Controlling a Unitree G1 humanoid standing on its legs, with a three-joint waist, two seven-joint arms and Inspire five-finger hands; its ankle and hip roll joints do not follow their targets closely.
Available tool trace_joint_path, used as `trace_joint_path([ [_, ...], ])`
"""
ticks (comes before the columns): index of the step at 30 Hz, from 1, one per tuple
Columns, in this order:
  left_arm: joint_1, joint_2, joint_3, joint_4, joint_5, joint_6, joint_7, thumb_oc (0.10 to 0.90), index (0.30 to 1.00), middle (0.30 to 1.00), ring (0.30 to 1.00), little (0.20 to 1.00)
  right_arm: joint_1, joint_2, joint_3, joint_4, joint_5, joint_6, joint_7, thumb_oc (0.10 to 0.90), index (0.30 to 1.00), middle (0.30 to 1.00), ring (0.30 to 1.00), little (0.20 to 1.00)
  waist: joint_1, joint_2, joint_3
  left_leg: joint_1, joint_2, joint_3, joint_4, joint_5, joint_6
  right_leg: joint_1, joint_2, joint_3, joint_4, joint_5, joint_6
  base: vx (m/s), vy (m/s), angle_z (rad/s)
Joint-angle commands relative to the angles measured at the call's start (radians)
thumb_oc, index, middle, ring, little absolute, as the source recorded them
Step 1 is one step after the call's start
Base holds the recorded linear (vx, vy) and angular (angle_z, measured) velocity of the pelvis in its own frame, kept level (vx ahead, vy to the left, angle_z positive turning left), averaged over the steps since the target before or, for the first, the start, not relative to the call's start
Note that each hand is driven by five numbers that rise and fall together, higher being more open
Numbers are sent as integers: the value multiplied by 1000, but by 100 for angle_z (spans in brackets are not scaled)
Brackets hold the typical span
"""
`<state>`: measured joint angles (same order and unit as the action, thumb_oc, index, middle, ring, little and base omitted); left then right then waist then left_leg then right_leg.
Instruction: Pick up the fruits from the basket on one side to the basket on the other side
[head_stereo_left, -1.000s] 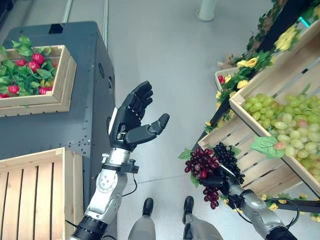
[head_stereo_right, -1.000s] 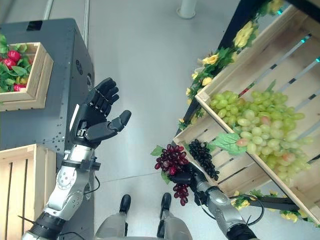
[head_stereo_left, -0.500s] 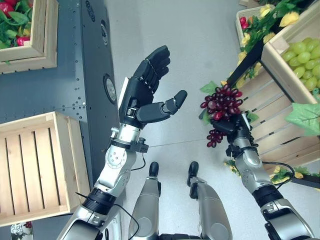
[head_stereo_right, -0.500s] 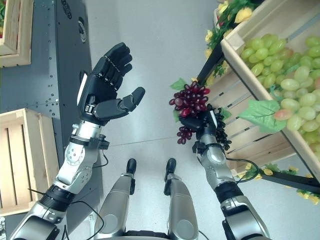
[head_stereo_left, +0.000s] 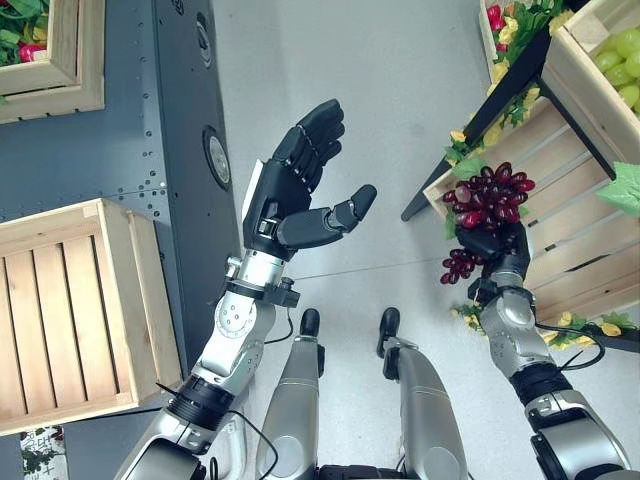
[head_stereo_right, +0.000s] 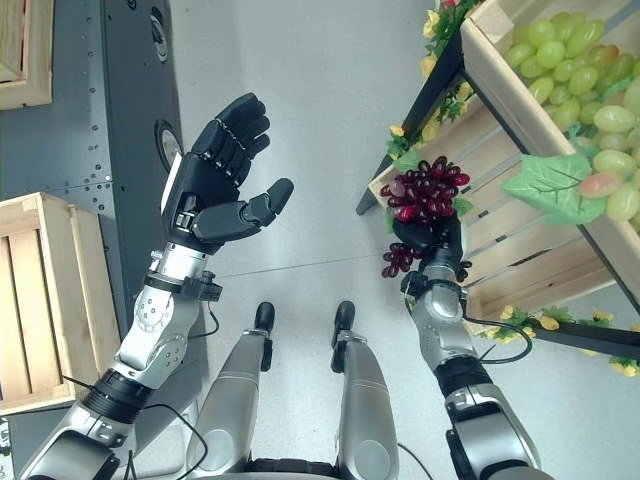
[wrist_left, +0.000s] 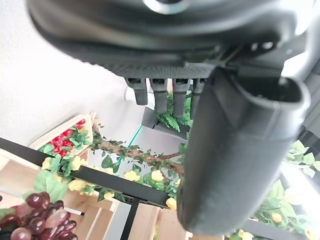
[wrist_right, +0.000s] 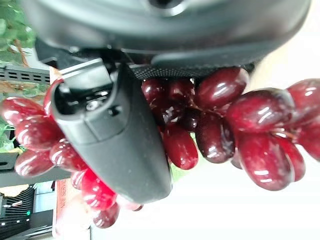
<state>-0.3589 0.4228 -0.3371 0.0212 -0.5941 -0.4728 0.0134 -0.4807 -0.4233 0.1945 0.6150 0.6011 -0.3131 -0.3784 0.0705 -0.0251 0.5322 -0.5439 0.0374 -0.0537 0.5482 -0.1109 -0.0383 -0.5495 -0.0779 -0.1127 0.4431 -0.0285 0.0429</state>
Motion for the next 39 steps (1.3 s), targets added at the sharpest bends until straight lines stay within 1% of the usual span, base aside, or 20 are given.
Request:
trace_joint_path([
  [1, -59, -6, 45, -137, 5, -135, -24, 800, 900, 900, 900, 900, -102, -117, -98, -91, -92, -133, -123, 400, 300, 300, 300, 300, -10, 9, -12, -58, -55, 40, 31, 46, 44, 110, 44, -1, 0, -22, -53, 46, -66, -2],
  [2, -54, 2, 43, -141, 0, -133, -27, 800, 900, 900, 900, 900, -104, -131, -105, -76, -128, -131, -174, 400, 300, 300, 300, 300, -7, 7, -12, -59, -54, 41, 32, 41, 47, 114, 45, -5, -4, -21, -54, 34, -56, 0],
  [4, -54, 10, 41, -140, -2, -129, -29, 800, 900, 900, 900, 900, -117, -145, -107, -59, -168, -121, -223, 400, 300, 300, 300, 300, -4, 4, -12, -63, -53, 41, 35, 35, 50, 116, 48, -9, -8, -19, -54, 27, -51, 1],
  [5, -54, 10, 41, -140, -2, -129, -29, 800, 900, 900, 900, 900, -117, -145, -106, -60, -170, -120, -225, 400, 300, 300, 300, 300, -4, 4, -12, -63, -53, 41, 35, 35, 50, 116, 48, -9, -8, -19, -54, 34, -58, 2],
  [6, -49, 21, 38, -146, -7, -122, -26, 800, 900, 900, 900, 900, -129, -175, -105, -49, -212, -88, -279, 400, 300, 300, 300, 300, -1, 1, -12, -61, -51, 42, 34, 29, 52, 124, 49, -14, -17, -17, -53, 45, -65, 1],
  [9, -39, 38, 39, -154, -15, -116, -31, 800, 900, 900, 900, 900, -137, -217, -107, -40, -270, -43, -338, 400, 300, 300, 300, 300, 3, -4, -12, -62, -47, 41, 38, 20, 53, 134, 51, -20, -24, -16, -52, 52, -67, 1],
  [10, -29, 51, 42, -160, -25, -111, -38, 800, 900, 900, 900, 900, -136, -244, -109, -40, -316, -7, -374, 400, 300, 300, 300, 300, 5, -8, -12, -61, -44, 41, 38, 17, 54, 141, 53, -25, -30, -17, -51, 54, -70, 1],
  [12, -21, 62, 46, -167, -29, -102, -40, 800, 900, 900, 900, 900, -136, -268, -105, -46, -360, 36, -403, 400, 300, 300, 300, 300, 7, -15, -12, -63, -41, 40, 40, 12, 55, 144, 54, -28, -32, -16, -50, 50, -72, 0],
  [14, -10, 74, 47, -171, -34, -93, -50, 800, 900, 900, 900, 900, -139, -302, -90, -44, -410, 96, -441, 400, 300, 300, 300, 300, 11, -24, -12, -63, -38, 37, 41, 9, 56, 152, 58, -35, -40, -15, -49, 59, -86, 2],
  [18, 8, 101, 53, -179, -52, -86, -77, 800, 900, 900, 900, 900, -140, -355, -68, -27, -461, 160, -464, 400, 300, 300, 300, 300, 17, -32, -12, -63, -34, 33, 36, 8, 58, 163, 63, -46, -57, -13, -49, 50, -73, 4],
  [19, 9, 105, 54, -179, -53, -85, -78, 800, 900, 900, 900, 900, -140, -359, -65, -24, -466, 167, -468, 400, 300, 300, 300, 300, 18, -33, -12, -62, -34, 33, 33, 8, 59, 165, 64, -47, -60, -13, -49, 54, -78, 2],
  [21, 9, 112, 54, -179, -55, -76, -83, 800, 900, 900, 900, 900, -141, -372, -51, -10, -508, 204, -479, 400, 300, 300, 300, 300, 20, -38, -12, -63, -32, 33, 28, 11, 57, 169, 65, -50, -70, -9, -46, 47, -72, 2],
  [24, 11, 130, 58, -183, -68, -68, -93, 800, 900, 900, 900, 900, -143, -390, -31, 10, -511, 243, -478, 400, 300, 300, 300, 300, 22, -45, -12, -68, -27, 36, 21, 15, 56, 172, 66, -57, -90, -2, -42, 33, -67, 1],
  [25, 11, 135, 59, -186, -69, -61, -97, 800, 900, 900, 900, 900, -145, -389, -22, 13, -472, 249, -470, 400, 300, 300, 300, 300, 24, -46, -12, -68, -22, 39, 24, 6, 56, 172, 70, -57, -92, -5, -41, 8, -54, 3],
  [28, 6, 137, 58, -183, -76, -59, -102, 800, 900, 900, 900, 900, -150, -381, -17, 20, -421, 234, -442, 400, 300, 300, 300, 300, 24, -44, -12, -75, -20, 40, 29, 3, 55, 168, 70, -59, -90, -9, -42, 3, -12, 1],
  [29, 1, 135, 57, -180, -75, -59, -104, 800, 900, 900, 900, 900, -154, -369, -17, 20, -373, 219, -412, 400, 300, 300, 300, 300, 23, -44, -12, -80, -20, 41, 28, 6, 55, 163, 69, -63, -90, -8, -44, 0, 0, 0],
  [32, -5, 120, 52, -169, -65, -53, -107, 800, 900, 900, 900, 900, -151, -333, -14, 26, -347, 231, -376, 400, 300, 300, 300, 300, 24, -40, -12, -84, -17, 46, 45, -10, 56, 158, 65, -67, -76, -17, -44, 53, -13, -1],
  [35, -25, 115, 48, -158, -55, -46, -90, 800, 900, 900, 900, 900, -156, -307, -10, 74, -280, 221, -370, 400, 300, 300, 300, 300, 24, -30, -12, -87, -16, 48, 48, -12, 55, 148, 62, -67, -65, -22, -44, 23, -3, 0],
  [37, -37, 112, 43, -146, -55, -49, -83, 800, 900, 900, 900, 900, -167, -295, -10, 98, -265, 223, -371, 460, 389, 389, 389, 389, 23, -24, -12, -93, -16, 50, 51, -13, 56, 136, 61, -67, -54, -25, -45, 0, 0, 0],
  [39, -43, 112, 42, -141, -57, -47, -81, 800, 900, 900, 900, 900, -171, -287, -13, 112, -246, 221, -387, 474, 411, 411, 411, 411, 22, -19, -12, -95, -16, 50, 50, -14, 54, 131, 61, -68, -52, -26, -45, 0, 0, 0],
])
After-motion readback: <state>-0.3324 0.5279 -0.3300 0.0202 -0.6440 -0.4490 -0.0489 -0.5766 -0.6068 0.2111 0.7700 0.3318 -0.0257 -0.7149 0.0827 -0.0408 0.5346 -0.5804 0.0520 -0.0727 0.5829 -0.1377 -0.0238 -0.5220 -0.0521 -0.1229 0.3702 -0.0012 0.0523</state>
